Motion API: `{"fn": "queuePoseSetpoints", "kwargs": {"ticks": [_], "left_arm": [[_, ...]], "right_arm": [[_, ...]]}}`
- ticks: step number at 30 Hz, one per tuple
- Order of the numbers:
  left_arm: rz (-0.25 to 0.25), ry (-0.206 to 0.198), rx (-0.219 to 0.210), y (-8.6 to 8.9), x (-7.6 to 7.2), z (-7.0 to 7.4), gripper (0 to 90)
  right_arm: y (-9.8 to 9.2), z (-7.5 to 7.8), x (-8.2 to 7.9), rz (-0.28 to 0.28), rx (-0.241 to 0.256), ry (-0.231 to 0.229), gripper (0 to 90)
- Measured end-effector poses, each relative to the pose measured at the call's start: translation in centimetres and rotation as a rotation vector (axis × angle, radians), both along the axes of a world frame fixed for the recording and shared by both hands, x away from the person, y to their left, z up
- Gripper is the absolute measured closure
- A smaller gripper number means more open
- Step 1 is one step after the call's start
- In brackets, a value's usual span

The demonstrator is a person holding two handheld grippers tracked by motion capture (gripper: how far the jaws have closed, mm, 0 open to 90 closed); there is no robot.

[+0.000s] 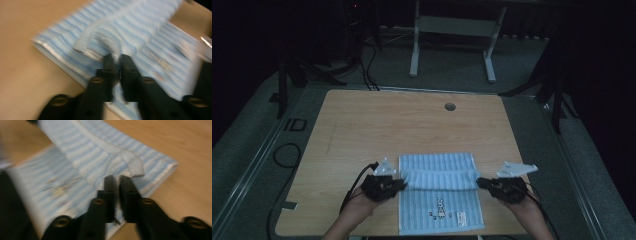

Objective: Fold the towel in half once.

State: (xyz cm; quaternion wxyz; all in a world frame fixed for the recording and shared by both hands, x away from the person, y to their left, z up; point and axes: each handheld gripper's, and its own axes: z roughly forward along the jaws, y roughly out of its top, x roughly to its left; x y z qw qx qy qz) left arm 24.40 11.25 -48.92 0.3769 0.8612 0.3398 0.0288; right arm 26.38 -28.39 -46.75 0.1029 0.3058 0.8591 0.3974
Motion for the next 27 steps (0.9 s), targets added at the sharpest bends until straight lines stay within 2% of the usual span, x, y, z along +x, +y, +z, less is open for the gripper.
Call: {"fn": "queuePoseSetpoints", "kwargs": {"ticks": [1, 2, 3, 5, 6, 7, 8, 10, 13, 14, 15, 16, 19, 21, 23, 26, 27], "left_arm": [[-0.013, 0.027, 0.009, 0.1, -1.0, -0.5, 60.4], [-0.019, 0.067, 0.026, 0.2, -1.6, -1.1, 53.3], [-0.021, 0.093, 0.044, 0.4, -2.1, -1.7, 46.4], [-0.033, 0.102, 0.064, 0.6, -2.9, -2.4, 43.5], [-0.038, 0.103, 0.065, 0.6, -3.1, -2.6, 40.4], [-0.047, 0.085, 0.07, 0.6, -3.2, -2.5, 40.3], [-0.048, 0.08, 0.065, 0.6, -3.2, -2.5, 40.3], [-0.047, 0.07, 0.05, 0.4, -2.5, -2.4, 40.3], [-0.04, 0.088, 0.031, 0.1, -0.8, -2.7, 42.5], [-0.04, 0.088, 0.031, 0.1, -0.8, -2.7, 43.2], [-0.04, 0.107, 0.046, -0.3, 0.3, -3.2, 43.2], [-0.044, 0.116, 0.057, -0.6, 0.6, -3.4, 44.0], [-0.062, 0.131, 0.083, -1.4, 1.0, -4.1, 47.9], [-0.088, 0.126, 0.113, -1.8, 0.9, -4.4, 49.2], [-0.085, 0.103, 0.141, -2.1, 0.8, -4.5, 55.2], [-0.082, 0.082, 0.173, -2.1, 1.1, -4.5, 68.1], [-0.079, 0.072, 0.178, -2.2, 1.2, -4.5, 69.7]], "right_arm": [[-0.6, 0.0, -1.2, 0.025, 0.02, 0.025, 70.8], [-1.1, -0.4, -2.3, 0.03, 0.014, 0.045, 68.0], [-1.6, -0.9, -3.1, 0.01, -0.002, 0.051, 65.9], [-2.3, -2.0, -3.9, -0.019, -0.042, 0.094, 60.8], [-2.5, -2.4, -4.2, -0.031, -0.061, 0.09, 60.9], [-2.7, -2.6, -4.2, -0.04, -0.053, 0.099, 60.9], [-2.7, -2.8, -4.1, -0.041, -0.041, 0.11, 60.9], [-2.5, -3.1, -3.6, -0.043, -0.052, 0.103, 60.9], [-1.7, -3.7, -2.0, -0.037, -0.049, 0.123, 61.4], [-1.7, -3.7, -2.0, -0.037, -0.049, 0.123, 61.4], [-1.4, -4.0, -1.4, -0.032, -0.054, 0.128, 61.6], [-0.7, -4.7, -0.3, -0.027, -0.063, 0.153, 61.6], [0.3, -5.8, 0.7, -0.013, -0.095, 0.19, 62.7], [0.8, -6.3, 0.8, 0.006, -0.121, 0.2, 67.1], [1.1, -6.6, 0.9, 0.013, -0.142, 0.198, 73.2], [1.3, -6.7, 1.1, 0.008, -0.143, 0.198, 78.9], [1.3, -6.7, 1.3, 0.008, -0.142, 0.199, 79.5]]}}
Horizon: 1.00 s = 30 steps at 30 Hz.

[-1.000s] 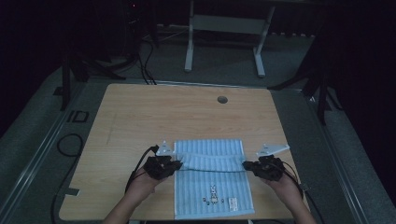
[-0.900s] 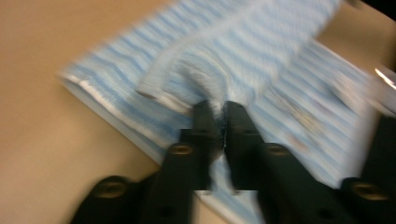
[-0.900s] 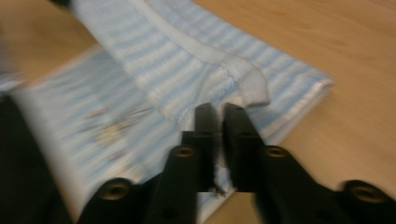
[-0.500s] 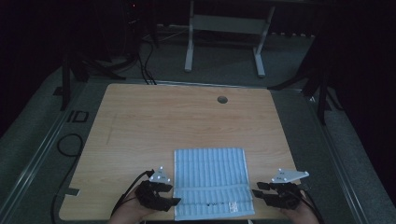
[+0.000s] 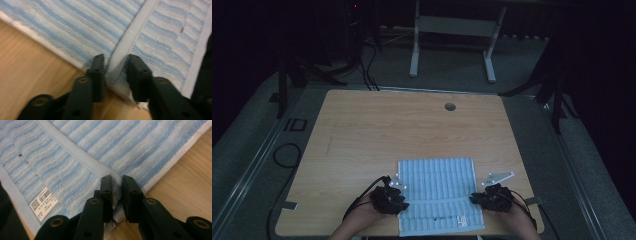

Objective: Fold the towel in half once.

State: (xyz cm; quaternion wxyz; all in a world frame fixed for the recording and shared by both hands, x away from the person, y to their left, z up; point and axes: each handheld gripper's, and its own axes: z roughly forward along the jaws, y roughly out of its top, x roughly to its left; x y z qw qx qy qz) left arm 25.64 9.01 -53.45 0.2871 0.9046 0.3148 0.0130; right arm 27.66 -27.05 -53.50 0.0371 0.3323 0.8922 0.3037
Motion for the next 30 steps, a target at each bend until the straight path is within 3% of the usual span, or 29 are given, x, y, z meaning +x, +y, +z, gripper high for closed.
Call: {"fn": "queuePoseSetpoints", "kwargs": {"ticks": [4, 12, 13, 21, 23, 25, 28, 30], "left_arm": [[0.006, -0.035, 0.039, -0.3, 1.1, 0.1, 73.3], [0.052, -0.033, 0.011, -0.1, 4.4, 0.0, 73.3], [0.064, -0.027, 0.007, 0.0, 5.4, 0.0, 73.3], [0.1, -0.047, 0.064, -0.3, 8.5, 0.4, 76.4], [0.104, -0.056, 0.075, -0.4, 8.7, 0.7, 77.0], [0.108, -0.077, 0.054, -0.3, 8.4, 1.4, 78.0], [0.089, -0.117, 0.004, 0.4, 6.7, 2.9, 78.0], [0.087, -0.122, -0.017, 0.7, 6.1, 3.3, 78.0]], "right_arm": [[0.3, 0.0, 0.9, -0.006, -0.014, -0.01, 80.2], [0.5, 0.1, 3.6, -0.039, -0.031, -0.008, 80.1], [0.5, 0.2, 4.0, -0.041, -0.035, -0.011, 80.2], [1.5, 0.3, 8.0, -0.072, -0.059, -0.005, 80.2], [1.8, 0.5, 8.4, -0.068, -0.078, -0.004, 80.7], [2.0, 1.0, 8.3, -0.061, -0.088, -0.017, 81.3], [1.4, 2.4, 6.9, -0.045, -0.054, -0.052, 81.3], [1.2, 2.7, 6.5, -0.041, -0.043, -0.061, 81.3]]}}
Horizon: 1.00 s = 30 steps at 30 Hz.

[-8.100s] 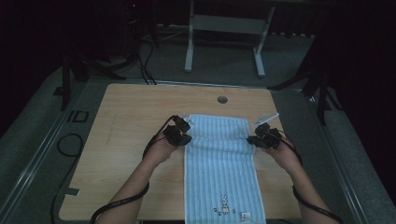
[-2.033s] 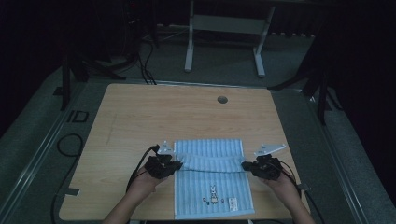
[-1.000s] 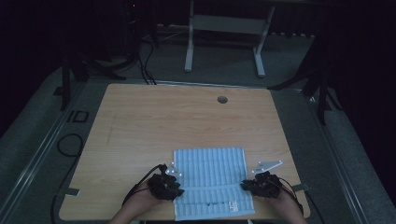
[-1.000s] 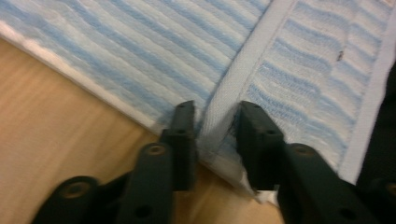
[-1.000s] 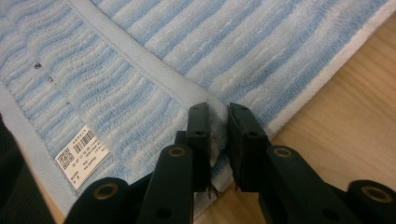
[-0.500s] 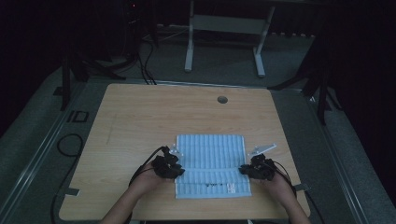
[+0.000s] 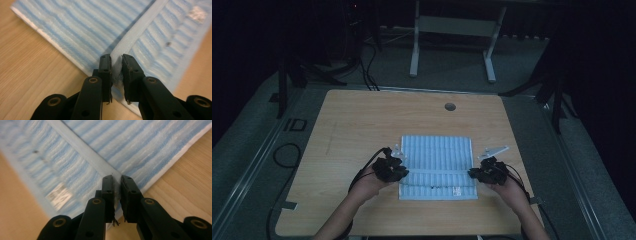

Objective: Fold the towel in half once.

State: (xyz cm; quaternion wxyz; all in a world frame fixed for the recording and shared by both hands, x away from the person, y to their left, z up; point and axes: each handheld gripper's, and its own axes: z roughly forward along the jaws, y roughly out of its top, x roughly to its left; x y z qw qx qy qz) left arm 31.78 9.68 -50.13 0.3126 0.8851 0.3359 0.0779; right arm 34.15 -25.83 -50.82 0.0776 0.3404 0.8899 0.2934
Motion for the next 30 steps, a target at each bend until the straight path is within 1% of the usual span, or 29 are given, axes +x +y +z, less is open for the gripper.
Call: {"fn": "queuePoseSetpoints", "kwargs": {"ticks": [2, 3, 4, 5, 6, 7, 8, 9, 10, 11, 12, 13, 14, 15, 16, 18, 19, 20, 22, 23, 24, 25, 26, 28, 29, 30], "left_arm": [[-0.012, 0.003, -0.033, 0.4, -0.9, 0.4, 78.0], [-0.013, -0.003, -0.043, 0.5, -1.3, 0.5, 77.9], [-0.029, 0.004, -0.051, 0.6, -1.9, 0.6, 77.8], [-0.041, 0.008, -0.048, 0.6, -2.3, 0.6, 77.8], [-0.075, 0.031, -0.043, 0.6, -3.2, 0.4, 75.9], [-0.075, 0.031, -0.043, 0.6, -3.2, 0.4, 74.1], [-0.101, 0.062, -0.05, 0.6, -3.7, 0.1, 70.8], [-0.114, 0.082, -0.047, 0.6, -4.1, -0.1, 70.8], [-0.135, 0.105, -0.036, 0.6, -4.7, -0.5, 69.1], [-0.145, 0.115, -0.032, 0.6, -5.0, -0.7, 68.4], [-0.156, 0.121, -0.015, 0.6, -5.5, -1.0, 62.1], [-0.158, 0.12, -0.009, 0.7, -5.8, -1.1, 62.1], [-0.154, 0.126, -0.011, 0.9, -6.1, -1.2, 59.0], [-0.144, 0.126, -0.017, 1.1, -6.2, -1.1, 59.0], [-0.139, 0.118, -0.013, 1.4, -6.4, -1.0, 54.3], [-0.117, 0.108, -0.016, 1.8, -6.3, -0.7, 54.1], [-0.108, 0.108, -0.016, 1.9, -6.2, -0.7, 54.0], [-0.096, 0.11, -0.015, 2.1, -5.9, -0.6, 51.2], [-0.079, 0.111, -0.013, 2.3, -5.4, -0.6, 51.2], [-0.073, 0.111, -0.012, 2.4, -5.1, -0.6, 51.2], [-0.056, 0.117, -0.005, 2.5, -4.6, -0.6, 50.9], [-0.051, 0.115, -0.001, 2.6, -4.4, -0.6, 47.6], [-0.047, 0.118, 0.005, 2.6, -4.1, -0.7, 47.5], [-0.031, 0.11, 0.016, 2.6, -3.3, -0.8, 47.4], [-0.03, 0.112, 0.017, 2.6, -3.0, -0.9, 47.4], [-0.023, 0.11, 0.023, 2.6, -2.4, -1.0, 47.4]], "right_arm": [[-0.6, 0.7, -1.1, 0.006, 0.043, -0.013, 81.2], [-0.9, 1.0, -1.8, 0.009, 0.065, -0.018, 81.2], [-1.2, 1.5, -3.1, 0.018, 0.083, -0.027, 81.1], [-1.2, 1.5, -3.1, 0.018, 0.083, -0.027, 81.1], [-1.5, 1.6, -4.6, 0.033, 0.092, -0.034, 80.6], [-1.5, 1.6, -4.6, 0.033, 0.092, -0.034, 80.6], [-1.8, 1.4, -6.0, 0.037, 0.105, -0.035, 78.1], [-1.8, 1.4, -6.0, 0.037, 0.105, -0.035, 78.1], [-2.0, 1.2, -6.5, 0.04, 0.102, -0.028, 75.7], [-2.2, 0.8, -7.2, 0.041, 0.089, -0.017, 72.6], [-2.8, 0.4, -8.1, 0.029, 0.086, -0.008, 70.1], [-2.8, 0.4, -8.1, 0.029, 0.086, -0.008, 70.1], [-3.6, 0.5, -8.7, 0.002, 0.081, -0.015, 68.6], [-3.6, 0.5, -8.7, 0.002, 0.081, -0.015, 68.6], [-4.3, 0.8, -8.8, -0.016, 0.092, -0.014, 68.5], [-4.5, 0.9, -8.8, -0.023, 0.092, -0.019, 68.5], [-4.7, 1.0, -8.5, -0.034, 0.09, -0.021, 68.5], [-4.9, 1.2, -7.9, -0.042, 0.088, -0.025, 68.6], [-4.9, 1.2, -7.6, -0.046, 0.087, -0.028, 68.5], [-4.9, 1.3, -7.0, -0.047, 0.084, -0.023, 68.2], [-4.8, 1.3, -6.7, -0.05, 0.079, -0.023, 67.6], [-4.6, 1.4, -5.9, -0.052, 0.07, -0.025, 67.4], [-4.5, 1.4, -5.5, -0.05, 0.069, -0.022, 66.4], [-4.2, 1.5, -4.6, -0.05, 0.062, -0.022, 65.7], [-4.0, 1.5, -4.0, -0.05, 0.057, -0.017, 64.8], [-3.5, 1.5, -2.9, -0.048, 0.053, -0.014, 63.3]]}}
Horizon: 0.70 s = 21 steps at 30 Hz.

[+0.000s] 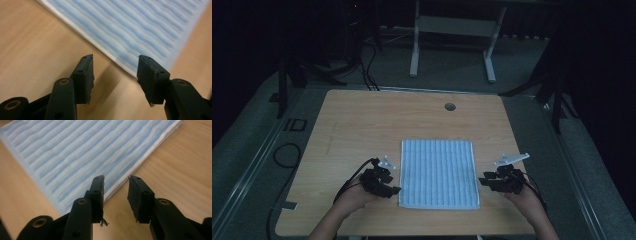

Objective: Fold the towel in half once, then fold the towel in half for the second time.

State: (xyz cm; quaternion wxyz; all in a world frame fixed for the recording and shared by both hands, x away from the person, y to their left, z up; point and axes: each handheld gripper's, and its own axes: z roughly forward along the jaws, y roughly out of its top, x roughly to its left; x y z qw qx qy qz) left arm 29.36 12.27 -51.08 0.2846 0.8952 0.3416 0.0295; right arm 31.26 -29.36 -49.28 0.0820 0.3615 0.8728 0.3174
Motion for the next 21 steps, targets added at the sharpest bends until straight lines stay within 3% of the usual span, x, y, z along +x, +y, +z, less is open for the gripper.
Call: {"fn": "queuePoseSetpoints", "kwargs": {"ticks": [4, 10, 12, 13, 14, 15, 18, 20, 21], "left_arm": [[0.049, -0.011, 0.007, -0.3, 1.7, -0.3, 47.4], [0.075, -0.031, 0.015, -0.9, 3.8, 0.2, 47.4], [0.084, -0.048, 0.027, -1.2, 4.9, 0.6, 47.4], [0.091, -0.056, 0.03, -1.4, 5.3, 0.8, 47.4], [0.109, -0.074, 0.038, -1.6, 6.5, 1.1, 47.4], [0.109, -0.074, 0.038, -1.6, 6.5, 1.1, 47.4], [0.16, -0.088, 0.032, -1.8, 8.4, 1.2, 47.5], [0.175, -0.095, 0.03, -1.9, 9.4, 1.1, 47.4], [0.175, -0.098, 0.032, -1.9, 9.8, 1.1, 47.4]], "right_arm": [[0.9, 0.2, 1.7, 0.003, -0.006, 0.003, 61.7], [1.8, 0.6, 3.8, -0.005, -0.038, -0.001, 61.0], [2.3, 0.9, 5.7, -0.022, -0.061, -0.007, 59.1], [2.3, 0.9, 5.7, -0.022, -0.061, -0.007, 59.1], [2.5, 1.1, 6.9, -0.039, -0.074, -0.011, 58.1], [2.5, 1.1, 6.9, -0.039, -0.074, -0.011, 58.1], [2.5, 1.6, 8.5, -0.064, -0.058, -0.004, 57.8], [2.5, 2.1, 10.1, -0.103, -0.047, -0.002, 57.7], [2.5, 2.1, 10.1, -0.103, -0.047, -0.002, 57.7]]}}
